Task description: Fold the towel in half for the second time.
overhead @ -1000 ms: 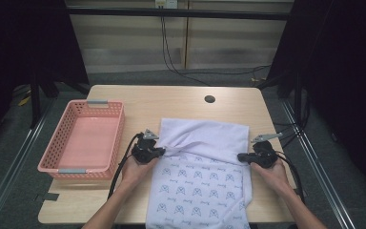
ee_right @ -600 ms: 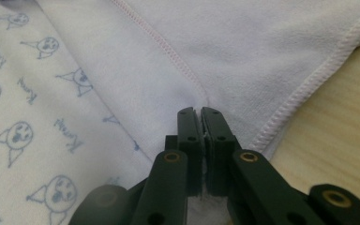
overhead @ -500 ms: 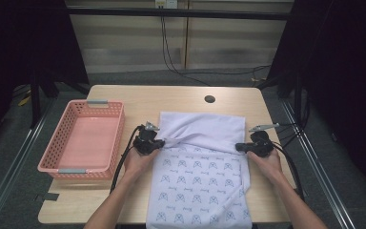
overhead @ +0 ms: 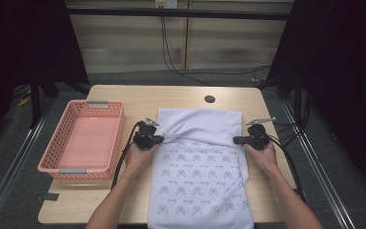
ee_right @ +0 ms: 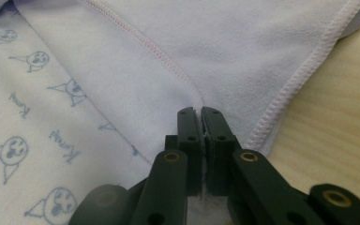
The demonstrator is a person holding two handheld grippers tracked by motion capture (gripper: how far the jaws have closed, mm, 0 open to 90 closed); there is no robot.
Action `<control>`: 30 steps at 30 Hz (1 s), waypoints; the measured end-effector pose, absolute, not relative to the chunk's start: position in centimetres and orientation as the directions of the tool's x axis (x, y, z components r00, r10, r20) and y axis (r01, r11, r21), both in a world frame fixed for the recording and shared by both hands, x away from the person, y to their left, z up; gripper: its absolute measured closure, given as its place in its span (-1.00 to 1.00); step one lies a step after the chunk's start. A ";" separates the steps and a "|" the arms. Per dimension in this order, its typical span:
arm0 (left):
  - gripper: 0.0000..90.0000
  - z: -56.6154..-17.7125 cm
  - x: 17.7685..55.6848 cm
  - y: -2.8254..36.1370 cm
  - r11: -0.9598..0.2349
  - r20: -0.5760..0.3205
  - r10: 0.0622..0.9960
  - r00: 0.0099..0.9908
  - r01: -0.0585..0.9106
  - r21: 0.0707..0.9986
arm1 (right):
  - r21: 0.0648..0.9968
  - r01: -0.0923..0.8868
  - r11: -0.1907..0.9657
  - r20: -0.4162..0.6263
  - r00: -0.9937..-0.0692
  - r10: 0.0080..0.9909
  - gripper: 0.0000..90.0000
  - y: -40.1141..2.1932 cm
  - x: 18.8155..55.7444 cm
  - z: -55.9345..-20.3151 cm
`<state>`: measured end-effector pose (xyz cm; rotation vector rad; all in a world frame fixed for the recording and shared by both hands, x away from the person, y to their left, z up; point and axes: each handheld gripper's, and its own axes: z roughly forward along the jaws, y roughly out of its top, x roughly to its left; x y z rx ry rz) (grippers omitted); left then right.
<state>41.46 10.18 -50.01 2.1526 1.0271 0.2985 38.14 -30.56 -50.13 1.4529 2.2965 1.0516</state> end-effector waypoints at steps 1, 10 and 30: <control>0.94 -50.0 41.6 10.2 -0.411 -0.103 0.754 0.648 0.589 0.696 | 0.673 0.695 0.252 0.175 -0.481 0.859 0.94 -30.5 38.4 -50.1; 0.94 -50.1 42.9 9.9 -0.410 -0.091 0.765 0.637 0.591 0.694 | 0.698 0.685 0.208 0.193 -0.460 0.867 0.94 -30.9 39.5 -50.5; 0.95 -47.8 43.2 10.9 -0.320 -0.159 0.754 0.638 0.567 0.759 | 0.760 0.628 0.164 0.190 -0.457 0.869 0.94 -32.3 40.3 -47.6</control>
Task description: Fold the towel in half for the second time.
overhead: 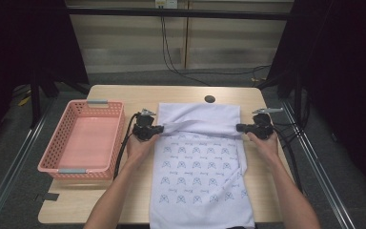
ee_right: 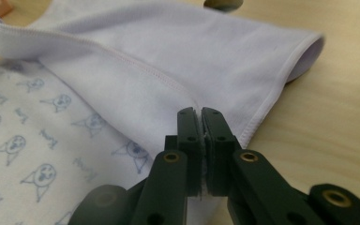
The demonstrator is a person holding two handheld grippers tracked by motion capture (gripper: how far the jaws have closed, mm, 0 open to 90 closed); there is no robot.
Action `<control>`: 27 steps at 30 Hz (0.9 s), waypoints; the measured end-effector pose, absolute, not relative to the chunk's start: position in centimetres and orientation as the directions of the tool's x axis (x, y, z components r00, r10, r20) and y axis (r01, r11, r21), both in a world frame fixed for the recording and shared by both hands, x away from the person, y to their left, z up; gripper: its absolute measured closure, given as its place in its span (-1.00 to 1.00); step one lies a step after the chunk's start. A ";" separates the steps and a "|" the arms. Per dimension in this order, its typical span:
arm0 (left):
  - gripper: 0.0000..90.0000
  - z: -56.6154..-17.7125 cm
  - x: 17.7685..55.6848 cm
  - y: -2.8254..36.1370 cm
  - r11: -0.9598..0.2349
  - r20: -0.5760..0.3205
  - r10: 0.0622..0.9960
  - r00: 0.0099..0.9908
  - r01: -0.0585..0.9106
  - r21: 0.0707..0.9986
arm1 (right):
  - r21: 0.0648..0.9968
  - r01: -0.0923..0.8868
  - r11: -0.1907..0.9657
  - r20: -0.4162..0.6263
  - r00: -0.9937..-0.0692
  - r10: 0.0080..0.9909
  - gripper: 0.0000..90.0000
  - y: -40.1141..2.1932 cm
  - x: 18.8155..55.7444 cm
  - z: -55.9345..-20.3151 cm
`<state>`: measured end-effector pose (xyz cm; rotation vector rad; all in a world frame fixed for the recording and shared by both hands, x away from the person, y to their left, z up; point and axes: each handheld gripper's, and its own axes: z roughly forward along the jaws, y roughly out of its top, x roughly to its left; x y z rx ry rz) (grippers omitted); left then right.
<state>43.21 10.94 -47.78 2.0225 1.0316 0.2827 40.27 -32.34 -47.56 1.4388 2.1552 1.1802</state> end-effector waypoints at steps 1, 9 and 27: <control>0.95 -47.1 43.0 11.3 -0.318 -0.164 0.743 0.649 0.558 0.767 | 0.768 0.620 0.161 0.185 -0.456 0.871 0.94 -32.7 40.1 -46.8; 0.95 -40.6 39.0 13.3 -0.217 -0.202 0.659 0.725 0.441 0.871 | 0.871 0.479 0.110 0.174 -0.508 0.843 0.94 -35.3 36.8 -39.5; 0.94 -38.1 27.7 17.3 -0.231 -0.217 0.516 0.828 0.378 0.896 | 0.912 0.373 0.173 0.134 -0.668 0.732 0.93 -34.8 23.5 -34.9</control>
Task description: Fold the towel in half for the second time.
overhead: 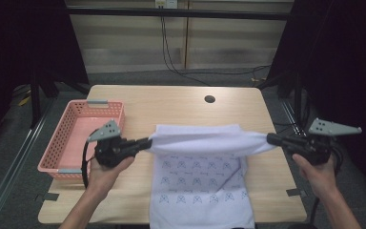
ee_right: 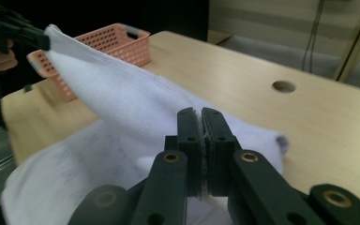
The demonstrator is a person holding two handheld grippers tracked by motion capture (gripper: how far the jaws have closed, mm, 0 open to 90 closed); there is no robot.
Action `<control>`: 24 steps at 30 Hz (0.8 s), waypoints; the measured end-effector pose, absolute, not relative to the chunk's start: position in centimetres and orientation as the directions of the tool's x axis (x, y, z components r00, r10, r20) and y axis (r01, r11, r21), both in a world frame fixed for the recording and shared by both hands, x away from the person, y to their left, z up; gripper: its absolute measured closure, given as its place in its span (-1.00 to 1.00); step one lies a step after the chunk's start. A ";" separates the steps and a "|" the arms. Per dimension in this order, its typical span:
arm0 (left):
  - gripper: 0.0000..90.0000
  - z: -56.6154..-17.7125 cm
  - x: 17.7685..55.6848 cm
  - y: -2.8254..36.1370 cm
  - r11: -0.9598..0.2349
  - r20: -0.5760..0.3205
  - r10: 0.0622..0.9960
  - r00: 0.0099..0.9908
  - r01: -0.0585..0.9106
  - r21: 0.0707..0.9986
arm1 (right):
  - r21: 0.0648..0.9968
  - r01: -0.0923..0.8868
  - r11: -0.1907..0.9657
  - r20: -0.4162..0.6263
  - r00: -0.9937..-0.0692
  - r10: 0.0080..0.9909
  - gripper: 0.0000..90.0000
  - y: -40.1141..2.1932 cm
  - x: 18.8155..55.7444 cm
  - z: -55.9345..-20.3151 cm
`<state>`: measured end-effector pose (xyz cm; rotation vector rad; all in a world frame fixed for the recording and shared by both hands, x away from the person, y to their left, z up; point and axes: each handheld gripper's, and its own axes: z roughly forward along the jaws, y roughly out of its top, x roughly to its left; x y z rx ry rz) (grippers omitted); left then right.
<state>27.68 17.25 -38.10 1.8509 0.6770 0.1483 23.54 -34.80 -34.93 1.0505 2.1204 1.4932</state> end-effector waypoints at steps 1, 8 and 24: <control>0.94 -39.2 27.1 17.3 -0.237 -0.242 0.505 0.828 0.403 0.884 | 0.907 0.379 0.181 0.134 -0.670 0.730 0.93 -34.7 22.8 -35.5; 0.90 -45.9 24.8 17.3 -0.363 -0.311 0.466 0.828 0.500 0.786 | 0.817 0.511 0.268 0.200 -0.686 0.700 0.92 -34.2 19.6 -42.2; 0.46 -46.1 23.3 18.8 -0.366 -0.341 0.422 0.840 0.502 0.784 | 0.770 0.532 0.351 0.256 -0.763 0.594 0.59 -34.2 15.4 -43.8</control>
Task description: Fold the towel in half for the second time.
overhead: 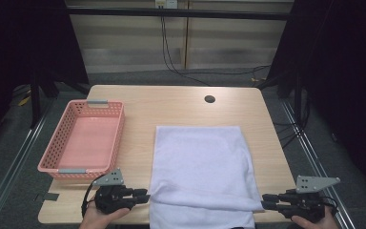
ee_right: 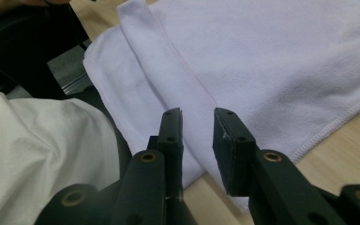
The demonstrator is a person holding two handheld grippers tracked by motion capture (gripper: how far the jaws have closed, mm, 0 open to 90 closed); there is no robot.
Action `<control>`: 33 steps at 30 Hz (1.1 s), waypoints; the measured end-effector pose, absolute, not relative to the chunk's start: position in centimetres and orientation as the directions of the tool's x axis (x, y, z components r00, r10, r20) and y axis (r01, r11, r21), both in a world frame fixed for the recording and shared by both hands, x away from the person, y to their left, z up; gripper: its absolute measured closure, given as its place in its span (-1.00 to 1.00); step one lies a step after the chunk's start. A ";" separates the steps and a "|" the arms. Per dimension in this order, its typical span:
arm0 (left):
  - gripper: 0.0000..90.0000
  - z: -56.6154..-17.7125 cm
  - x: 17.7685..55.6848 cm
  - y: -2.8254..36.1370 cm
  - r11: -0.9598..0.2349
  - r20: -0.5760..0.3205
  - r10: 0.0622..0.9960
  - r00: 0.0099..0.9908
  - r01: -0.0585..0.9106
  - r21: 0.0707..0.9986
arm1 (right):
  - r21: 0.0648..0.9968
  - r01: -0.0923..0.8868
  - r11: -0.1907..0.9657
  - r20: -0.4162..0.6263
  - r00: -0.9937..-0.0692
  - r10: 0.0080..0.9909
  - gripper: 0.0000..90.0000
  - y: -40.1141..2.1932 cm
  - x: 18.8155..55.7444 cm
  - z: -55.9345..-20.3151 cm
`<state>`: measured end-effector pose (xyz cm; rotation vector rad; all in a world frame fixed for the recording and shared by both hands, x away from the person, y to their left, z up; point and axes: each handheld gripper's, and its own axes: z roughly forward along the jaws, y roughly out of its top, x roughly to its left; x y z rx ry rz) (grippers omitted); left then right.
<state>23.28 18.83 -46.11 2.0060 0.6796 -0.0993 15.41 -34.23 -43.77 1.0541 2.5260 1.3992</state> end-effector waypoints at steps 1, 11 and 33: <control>0.33 -45.9 23.8 18.4 -0.353 -0.339 0.434 0.834 0.504 0.788 | 0.777 0.527 0.344 0.239 -0.753 0.614 0.55 -34.1 15.7 -43.7; 0.17 -48.2 27.0 13.3 -0.488 -0.318 0.410 0.855 0.501 0.715 | 0.643 0.579 0.502 0.258 -0.781 0.569 0.37 -28.6 20.6 -48.1; 0.32 -46.7 21.7 16.6 -0.464 -0.375 0.241 0.895 0.446 0.766 | 0.731 0.500 0.465 0.272 -0.838 0.473 0.64 -28.9 16.5 -45.3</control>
